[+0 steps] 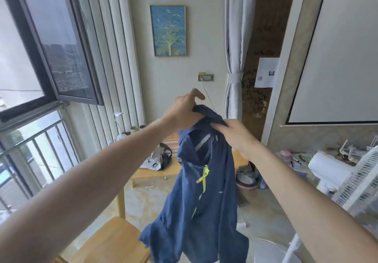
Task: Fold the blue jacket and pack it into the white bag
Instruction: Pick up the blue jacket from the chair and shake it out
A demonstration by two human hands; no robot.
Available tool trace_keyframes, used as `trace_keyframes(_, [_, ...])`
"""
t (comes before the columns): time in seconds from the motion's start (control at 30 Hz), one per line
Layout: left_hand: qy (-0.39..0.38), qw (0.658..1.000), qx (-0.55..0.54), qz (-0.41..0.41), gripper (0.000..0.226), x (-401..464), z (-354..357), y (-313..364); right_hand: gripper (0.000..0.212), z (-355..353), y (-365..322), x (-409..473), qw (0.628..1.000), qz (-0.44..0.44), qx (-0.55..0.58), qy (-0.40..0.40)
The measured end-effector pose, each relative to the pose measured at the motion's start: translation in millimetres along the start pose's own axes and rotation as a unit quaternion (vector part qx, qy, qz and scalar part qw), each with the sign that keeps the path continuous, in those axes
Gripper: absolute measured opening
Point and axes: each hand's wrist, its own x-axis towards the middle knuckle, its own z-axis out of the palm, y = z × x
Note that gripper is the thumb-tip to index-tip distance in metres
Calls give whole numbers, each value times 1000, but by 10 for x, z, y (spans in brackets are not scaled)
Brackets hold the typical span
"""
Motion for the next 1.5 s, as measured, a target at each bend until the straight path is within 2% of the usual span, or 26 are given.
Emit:
trace_keyframes(0.07, [-25, 991, -75, -108, 98, -144, 1, -248, 21, -33, -94, 49, 995, 12, 89, 41])
trace_keyframes(0.1, [-60, 979, -122, -152, 117, -252, -1, -372, 19, -54, -140, 79, 989, 22, 135, 60])
trace_keyframes(0.13, [-120, 964, -161, -172, 124, -365, 23, -516, 17, -84, -194, 102, 981, 33, 177, 72])
trace_keyframes(0.2, [-279, 916, -220, -186, 111, -619, 80, -647, 19, -138, -276, 152, 969, 51, 230, 75])
trace_keyframes(0.23, [-345, 886, -254, -176, 95, -745, 123, -647, 20, -153, -313, 180, 966, 60, 239, 73])
trace_keyframes(0.27, [-369, 872, -269, -175, 69, -832, 200, -620, 19, -161, -342, 215, 966, 68, 239, 74])
trace_keyframes(0.3, [-357, 872, -285, -177, 43, -876, 271, -579, 17, -170, -375, 257, 966, 75, 236, 76])
trace_keyframes(0.33, [-323, 876, -308, -184, 31, -878, 336, -564, 16, -173, -410, 300, 967, 77, 230, 82])
trace_keyframes(0.43, [-191, 882, -366, -229, 27, -780, 342, -565, 22, -286, -429, 449, 971, 61, 217, 74])
trace_keyframes(0.5, [-132, 868, -408, -251, 24, -674, 258, -621, 47, -425, -324, 487, 969, 63, 238, -36])
trace_keyframes(0.57, [-97, 854, -442, -256, 27, -584, 226, -707, 64, -462, -29, 438, 968, 89, 150, -183])
trace_keyframes(0.63, [-81, 841, -465, -265, 32, -508, 261, -769, 59, -381, 395, 372, 963, 129, 21, -235])
trace_keyframes(0.7, [-64, 838, -468, -273, 33, -433, 334, -868, 41, -274, 742, 367, 967, 151, -3, -208])
trace_keyframes(0.83, [-85, 832, -470, -283, 24, -332, 451, -1102, 24, -312, 1043, 533, 974, 141, 141, -107])
trace_keyframes(0.93, [-131, 846, -448, -256, 26, -217, 559, -1360, 22, -413, 1125, 777, 968, 144, 201, -48])
trace_keyframes(1.1, [-227, 902, -293, -219, 39, 173, 762, -1823, 21, -462, 1454, 1344, 984, 129, 119, -27])
trace_keyframes(1.2, [-251, 916, -231, -212, 30, 507, 920, -2192, 25, -490, 1709, 1783, 989, 123, 70, -41])
trace_keyframes(1.27, [-272, 914, -214, -213, 16, 786, 1046, -2497, 25, -515, 1893, 2141, 990, 127, 43, -44])
trace_keyframes(1.33, [-293, 904, -216, -226, 16, 1117, 1181, -2837, 30, -524, 2063, 2538, 990, 131, 17, -55])
trace_keyframes(1.43, [-327, 887, -227, -235, 5, 1667, 1384, -3335, 59, -514, 2298, 3194, 986, 133, -26, -92])
trace_keyframes(1.47, [-325, 888, -231, -231, 11, 1860, 1447, -3505, 68, -527, 2349, 3443, 985, 136, -40, -100])
trace_keyframes(1.5, [-319, 889, -231, -232, 29, 2053, 1497, -3677, 74, -543, 2391, 3694, 984, 136, -54, -103])
